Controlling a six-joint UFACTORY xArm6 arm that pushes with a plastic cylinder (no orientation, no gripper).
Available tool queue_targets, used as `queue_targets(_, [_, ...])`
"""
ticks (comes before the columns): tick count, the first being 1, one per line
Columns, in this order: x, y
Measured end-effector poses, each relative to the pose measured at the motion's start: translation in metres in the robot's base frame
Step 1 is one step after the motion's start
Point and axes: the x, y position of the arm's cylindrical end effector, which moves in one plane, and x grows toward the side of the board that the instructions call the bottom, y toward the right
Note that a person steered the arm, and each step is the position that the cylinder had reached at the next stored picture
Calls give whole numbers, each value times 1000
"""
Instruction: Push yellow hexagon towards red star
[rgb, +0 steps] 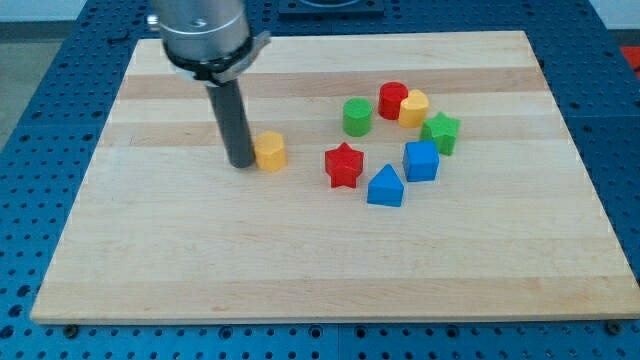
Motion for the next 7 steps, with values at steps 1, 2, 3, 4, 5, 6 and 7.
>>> queue_targets(1, [0, 9])
queue_targets(2, [3, 9])
queue_targets(3, [3, 9])
queue_targets(4, [3, 12])
queue_targets(5, [3, 28])
queue_targets(6, [3, 41])
queue_targets(7, [-3, 41])
